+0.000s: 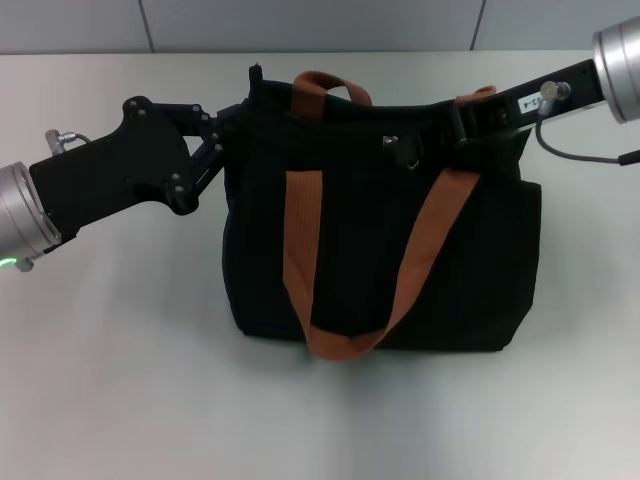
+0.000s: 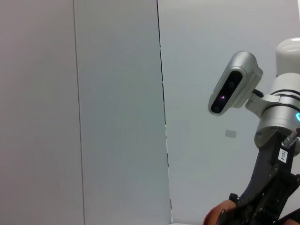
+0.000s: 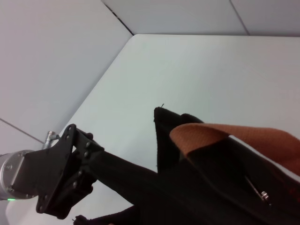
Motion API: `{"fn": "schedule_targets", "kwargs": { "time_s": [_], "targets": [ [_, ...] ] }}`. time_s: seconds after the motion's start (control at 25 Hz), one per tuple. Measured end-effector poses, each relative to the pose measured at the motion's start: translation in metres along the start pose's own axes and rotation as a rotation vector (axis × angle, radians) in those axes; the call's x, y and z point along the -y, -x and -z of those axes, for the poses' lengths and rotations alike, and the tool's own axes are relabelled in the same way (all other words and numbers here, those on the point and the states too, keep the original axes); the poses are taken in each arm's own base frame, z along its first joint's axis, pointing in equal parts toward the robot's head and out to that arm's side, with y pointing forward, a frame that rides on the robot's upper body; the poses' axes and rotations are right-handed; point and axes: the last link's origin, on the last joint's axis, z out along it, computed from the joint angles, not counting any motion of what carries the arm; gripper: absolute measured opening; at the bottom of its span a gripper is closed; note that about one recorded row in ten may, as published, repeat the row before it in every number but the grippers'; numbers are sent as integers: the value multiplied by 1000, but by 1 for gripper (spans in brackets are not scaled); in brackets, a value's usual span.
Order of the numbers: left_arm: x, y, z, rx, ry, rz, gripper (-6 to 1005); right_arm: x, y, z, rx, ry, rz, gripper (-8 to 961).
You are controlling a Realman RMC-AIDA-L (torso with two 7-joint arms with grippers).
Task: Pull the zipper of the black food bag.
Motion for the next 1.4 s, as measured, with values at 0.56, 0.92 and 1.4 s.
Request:
{"fn": "schedule_targets", "kwargs": {
  "time_s": [0.56, 0.92, 1.4],
  "targets": [
    [1, 0, 3, -4, -14, 1, 24, 7, -20, 39, 24, -156, -13, 0],
    [2, 0, 6, -6, -26, 4, 23, 6, -32, 62, 128, -103, -30, 9],
    [-2, 3, 4, -10, -18, 23, 24, 17, -67, 70, 437, 254, 95, 71]
  ]
}}
